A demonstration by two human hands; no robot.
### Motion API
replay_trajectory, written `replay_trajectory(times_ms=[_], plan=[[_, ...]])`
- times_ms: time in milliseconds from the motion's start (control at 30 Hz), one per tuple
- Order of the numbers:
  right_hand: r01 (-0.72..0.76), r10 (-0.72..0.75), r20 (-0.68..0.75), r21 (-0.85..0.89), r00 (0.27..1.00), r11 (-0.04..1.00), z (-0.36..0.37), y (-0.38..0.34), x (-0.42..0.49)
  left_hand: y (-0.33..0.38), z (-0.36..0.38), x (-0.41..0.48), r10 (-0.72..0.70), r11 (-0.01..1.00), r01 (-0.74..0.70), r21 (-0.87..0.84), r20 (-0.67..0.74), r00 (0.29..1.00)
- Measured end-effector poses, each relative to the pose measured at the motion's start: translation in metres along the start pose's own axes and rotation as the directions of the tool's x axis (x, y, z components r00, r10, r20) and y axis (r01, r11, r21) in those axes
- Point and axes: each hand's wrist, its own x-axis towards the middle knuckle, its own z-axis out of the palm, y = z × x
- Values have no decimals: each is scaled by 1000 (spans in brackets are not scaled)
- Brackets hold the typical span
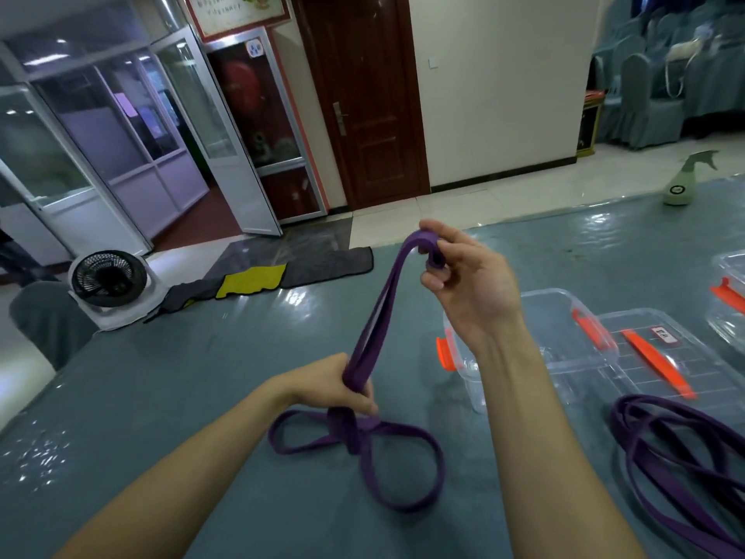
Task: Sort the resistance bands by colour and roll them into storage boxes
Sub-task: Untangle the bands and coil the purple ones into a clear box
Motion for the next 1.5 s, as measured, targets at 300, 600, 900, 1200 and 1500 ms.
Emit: replay_trajectory(times_ms=[300, 600, 900, 1200, 1500], plan=[[-15, 8, -108, -60, 994, 998, -30, 8, 11, -57, -66, -43, -211, 977, -31, -212, -977, 41], [-96, 99, -67, 46, 993, 994, -30, 33, 20, -64, -38, -49, -15, 989, 130, 68, -834, 552], [-200, 178, -92, -380, 980, 903, -30, 50, 13, -89, -13, -57, -629, 696, 596, 400, -59, 775], [-221, 377, -69, -899, 924, 378, -49, 43, 2, 26, 15, -28, 154, 953, -251, -168, -441, 884], [-300, 359, -67, -700, 931, 648, -77, 27, -3, 37, 44, 12, 104, 885, -353, -303, -612, 784]])
